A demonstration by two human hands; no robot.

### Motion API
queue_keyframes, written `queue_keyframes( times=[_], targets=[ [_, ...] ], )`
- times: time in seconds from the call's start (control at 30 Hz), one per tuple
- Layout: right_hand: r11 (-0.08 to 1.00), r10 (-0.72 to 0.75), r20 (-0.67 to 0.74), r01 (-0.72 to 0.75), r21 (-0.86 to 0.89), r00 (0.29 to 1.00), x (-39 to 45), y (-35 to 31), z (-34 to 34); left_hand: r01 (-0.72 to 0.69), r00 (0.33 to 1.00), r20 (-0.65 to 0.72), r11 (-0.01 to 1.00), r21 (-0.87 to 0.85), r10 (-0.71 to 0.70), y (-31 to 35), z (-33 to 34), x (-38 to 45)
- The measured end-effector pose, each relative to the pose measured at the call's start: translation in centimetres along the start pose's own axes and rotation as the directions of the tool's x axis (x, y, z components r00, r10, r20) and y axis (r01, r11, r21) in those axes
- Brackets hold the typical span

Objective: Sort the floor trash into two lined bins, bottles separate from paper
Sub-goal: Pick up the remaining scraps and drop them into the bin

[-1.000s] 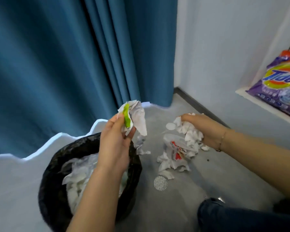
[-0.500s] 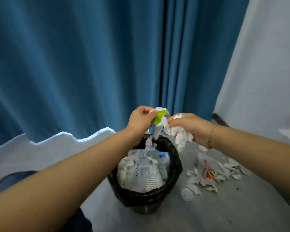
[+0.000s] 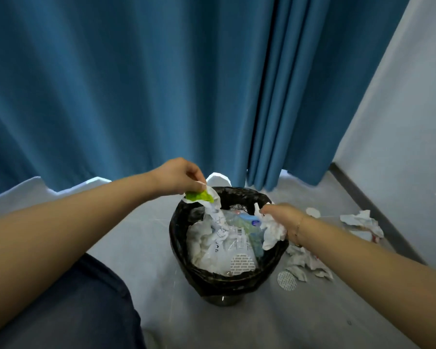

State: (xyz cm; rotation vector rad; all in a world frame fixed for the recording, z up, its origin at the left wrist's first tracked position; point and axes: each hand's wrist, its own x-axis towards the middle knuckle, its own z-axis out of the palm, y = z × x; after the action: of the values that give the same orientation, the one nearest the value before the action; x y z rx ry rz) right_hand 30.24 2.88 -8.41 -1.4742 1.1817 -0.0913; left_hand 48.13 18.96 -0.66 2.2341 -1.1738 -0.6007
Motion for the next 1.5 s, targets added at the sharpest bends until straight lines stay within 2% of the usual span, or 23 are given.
queue_keyframes(
  times=[0.13,0.23,0.27,0.33,0.4,0.47,0.53,0.57,0.63,0.7,0.8,0.87,0.93,1.03,1.13,1.23,1.3,1.37,1.5],
  targets=[
    [0.997,0.077,0.108,-0.080,0.024,0.991,0.0,-0.6,0.5,0.030,0.995,0.091,1.000,-0.002,-0.029,-0.5,-0.2,0.5],
    [0.998,0.043,0.182,-0.051,0.039,0.982,-0.7,-1.7,0.2,0.039,0.992,0.120,0.999,-0.021,-0.036,-0.4,0.0,0.7],
    [1.000,-0.006,0.167,0.006,0.000,0.986,-0.6,-2.1,0.2,0.041,0.990,0.135,0.999,-0.032,-0.037,-0.4,0.1,0.7],
    [0.964,-0.209,0.075,0.219,-0.152,0.975,-0.5,-3.0,0.2,0.046,0.986,0.162,0.996,-0.070,-0.034,-0.3,0.1,0.5],
    [0.879,-0.392,0.134,0.414,-0.237,0.910,-0.8,-3.1,0.4,0.046,0.988,0.154,0.989,-0.139,-0.025,-0.1,0.0,0.4],
    [0.814,-0.456,0.331,0.537,-0.221,0.826,-2.1,-2.8,1.4,0.042,0.990,0.143,0.966,-0.254,-0.006,0.4,-0.2,0.2],
    [0.786,-0.458,0.468,0.590,-0.185,0.756,-3.2,-2.1,2.9,0.047,0.988,0.156,0.926,-0.374,0.013,0.9,-0.2,0.0],
    [0.772,-0.475,0.487,0.613,-0.170,0.733,-3.3,-1.7,3.6,0.049,0.986,0.166,0.909,-0.415,0.023,1.0,-0.2,-0.1],
    [0.752,-0.539,0.419,0.641,-0.152,0.731,-3.1,-1.5,4.3,0.046,0.984,0.174,0.903,-0.427,0.032,1.0,-0.3,-0.1],
    [0.755,-0.582,0.314,0.642,-0.134,0.750,-2.8,-1.9,3.7,0.040,0.990,0.144,0.925,-0.378,0.016,0.4,-0.5,0.3],
    [0.813,-0.504,0.242,0.550,-0.191,0.829,-1.6,-1.9,1.7,0.036,0.994,0.108,0.974,-0.225,-0.011,-1.6,0.1,0.9],
    [0.786,-0.418,0.254,0.488,-0.380,0.872,-0.4,-1.0,0.6,0.019,0.987,0.162,0.997,-0.075,-0.007,-3.0,1.6,1.3],
    [0.693,-0.319,0.309,0.443,-0.569,0.896,0.5,0.2,0.0,-0.026,0.972,0.235,0.991,0.131,-0.005,-3.9,3.2,1.8],
    [0.616,-0.242,0.299,0.384,-0.688,0.923,0.7,0.9,-0.7,-0.186,0.960,0.266,0.904,0.385,0.084,-3.1,4.7,2.0],
    [0.543,-0.270,0.209,0.328,-0.773,0.940,0.3,-0.2,-2.5,-0.387,0.912,0.316,0.808,0.445,0.263,-0.9,6.1,0.7],
    [0.595,-0.272,0.191,0.321,-0.737,0.943,-0.8,-1.4,-5.3,-0.572,0.813,0.428,0.681,0.457,0.395,0.5,8.9,-1.4],
    [0.599,-0.262,0.219,0.336,-0.726,0.940,-1.3,-1.2,-6.6,-0.650,0.749,0.527,0.598,0.469,0.401,0.7,11.4,-2.8],
    [0.585,-0.240,0.242,0.339,-0.737,0.940,-1.4,-0.4,-7.0,-0.678,0.717,0.606,0.550,0.488,0.346,0.3,13.5,-3.7],
    [0.556,-0.190,0.274,0.333,-0.762,0.943,-1.0,1.6,-6.8,-0.643,0.753,0.600,0.496,0.584,0.269,-0.3,15.4,-2.9]
  ],
)
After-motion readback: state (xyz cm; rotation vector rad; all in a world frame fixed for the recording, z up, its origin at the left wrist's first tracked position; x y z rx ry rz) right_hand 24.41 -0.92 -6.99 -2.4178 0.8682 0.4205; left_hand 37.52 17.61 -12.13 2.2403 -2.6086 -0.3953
